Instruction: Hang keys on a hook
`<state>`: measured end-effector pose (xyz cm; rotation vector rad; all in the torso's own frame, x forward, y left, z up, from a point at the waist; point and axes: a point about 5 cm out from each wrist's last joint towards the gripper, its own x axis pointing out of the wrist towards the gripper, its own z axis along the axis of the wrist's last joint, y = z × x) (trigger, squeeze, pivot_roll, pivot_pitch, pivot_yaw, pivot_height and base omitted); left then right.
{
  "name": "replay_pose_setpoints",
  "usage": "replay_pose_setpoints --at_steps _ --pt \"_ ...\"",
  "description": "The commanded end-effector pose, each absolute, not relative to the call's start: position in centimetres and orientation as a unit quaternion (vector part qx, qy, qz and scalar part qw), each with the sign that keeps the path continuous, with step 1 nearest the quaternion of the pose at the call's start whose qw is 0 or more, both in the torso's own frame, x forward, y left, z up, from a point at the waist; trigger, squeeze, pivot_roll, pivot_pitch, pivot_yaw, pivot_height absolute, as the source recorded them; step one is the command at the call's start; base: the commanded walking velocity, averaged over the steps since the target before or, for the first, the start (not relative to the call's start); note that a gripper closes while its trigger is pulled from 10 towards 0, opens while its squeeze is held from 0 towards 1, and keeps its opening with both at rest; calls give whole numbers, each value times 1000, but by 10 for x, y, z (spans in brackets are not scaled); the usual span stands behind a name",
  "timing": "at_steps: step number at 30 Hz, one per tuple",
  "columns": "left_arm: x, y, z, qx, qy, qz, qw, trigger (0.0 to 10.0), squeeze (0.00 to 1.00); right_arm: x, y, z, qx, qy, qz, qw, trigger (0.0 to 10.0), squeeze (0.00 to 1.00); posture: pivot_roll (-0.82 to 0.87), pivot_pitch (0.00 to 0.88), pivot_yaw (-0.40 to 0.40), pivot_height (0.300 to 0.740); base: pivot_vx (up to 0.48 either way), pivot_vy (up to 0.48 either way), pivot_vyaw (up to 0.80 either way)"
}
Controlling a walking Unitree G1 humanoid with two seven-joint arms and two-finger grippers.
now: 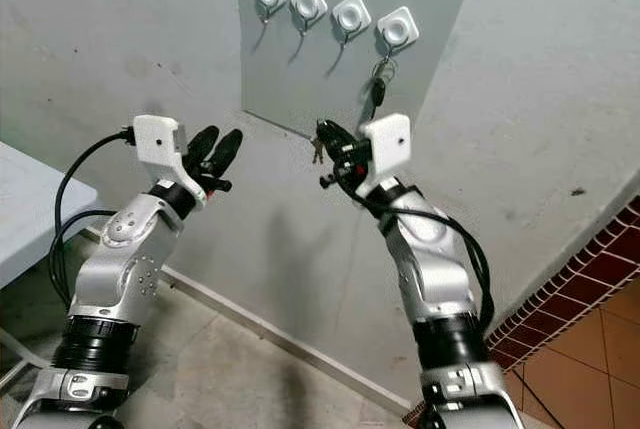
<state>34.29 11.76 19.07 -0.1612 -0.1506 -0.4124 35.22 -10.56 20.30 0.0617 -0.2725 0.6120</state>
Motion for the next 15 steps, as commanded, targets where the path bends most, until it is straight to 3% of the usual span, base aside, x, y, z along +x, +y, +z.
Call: replay_pose_setpoints --at_steps 1,15 --pt "342 111 199 -81 -84 -221 968 10000 0 357 -108 211 39 -148 293 944 10000 0 195 0 -110 736 0 0 0" --pt "338 102 211 -72 -101 -243 962 10000 0 381 -102 244 98 -189 267 940 10000 0 195 0 -116 736 0 0 0"
